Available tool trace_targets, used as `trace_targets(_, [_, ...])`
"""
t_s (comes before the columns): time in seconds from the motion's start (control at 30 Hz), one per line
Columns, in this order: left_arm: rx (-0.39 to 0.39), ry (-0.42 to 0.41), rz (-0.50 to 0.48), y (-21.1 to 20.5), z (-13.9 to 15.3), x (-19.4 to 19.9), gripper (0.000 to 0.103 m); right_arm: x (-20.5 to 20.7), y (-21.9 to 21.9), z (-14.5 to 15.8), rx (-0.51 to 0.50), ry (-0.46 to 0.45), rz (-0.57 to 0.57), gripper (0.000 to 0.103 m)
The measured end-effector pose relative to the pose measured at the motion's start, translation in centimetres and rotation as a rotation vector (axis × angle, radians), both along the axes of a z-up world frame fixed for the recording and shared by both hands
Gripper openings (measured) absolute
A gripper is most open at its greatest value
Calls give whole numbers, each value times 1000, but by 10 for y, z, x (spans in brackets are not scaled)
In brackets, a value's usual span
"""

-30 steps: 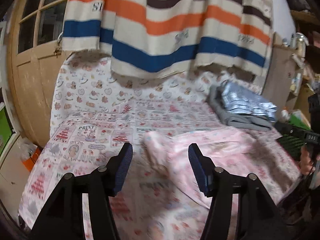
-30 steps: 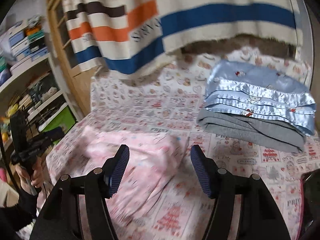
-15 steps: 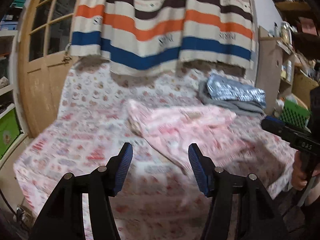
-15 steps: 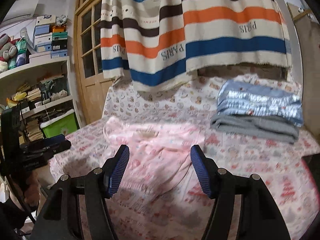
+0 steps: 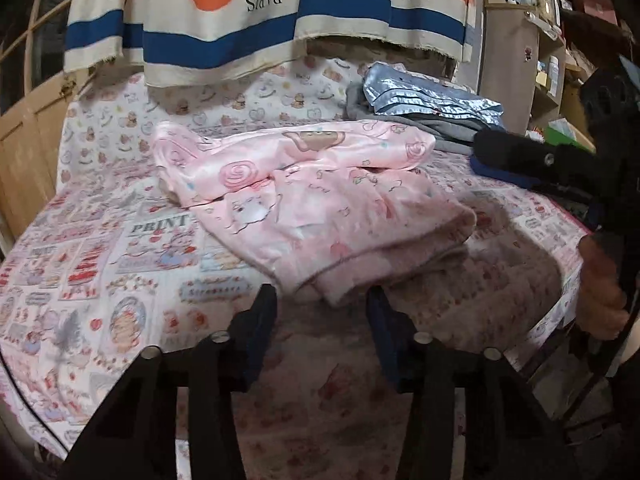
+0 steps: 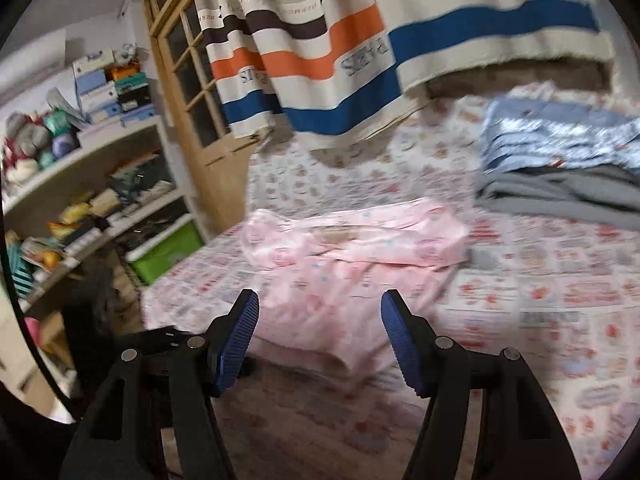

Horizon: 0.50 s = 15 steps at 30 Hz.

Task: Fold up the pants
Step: 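Open both tools and move them back over the folded pink pants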

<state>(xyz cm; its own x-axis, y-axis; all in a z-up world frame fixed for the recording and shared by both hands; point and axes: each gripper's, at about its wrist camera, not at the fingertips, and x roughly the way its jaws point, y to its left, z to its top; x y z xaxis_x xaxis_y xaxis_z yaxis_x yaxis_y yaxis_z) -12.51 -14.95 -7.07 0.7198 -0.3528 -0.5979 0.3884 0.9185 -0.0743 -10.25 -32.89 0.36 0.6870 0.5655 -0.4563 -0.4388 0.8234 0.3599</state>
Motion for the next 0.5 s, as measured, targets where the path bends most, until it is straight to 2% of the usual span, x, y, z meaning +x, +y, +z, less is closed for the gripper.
trace_targets(0.1, [-24, 15, 11, 2, 1, 6, 23, 4, 10, -7, -39, 2, 17, 64])
trace_targets(0.13, [-33, 12, 8, 3, 3, 6, 15, 3, 14, -8, -55, 0, 23, 64])
trace_targets(0.33, [-68, -9, -28, 8, 28, 14, 12, -10, 33, -19, -253, -45, 119, 64])
trace_targets(0.5, [-104, 19, -46, 8, 38, 30, 11, -15, 44, -27, -420, -68, 163, 64])
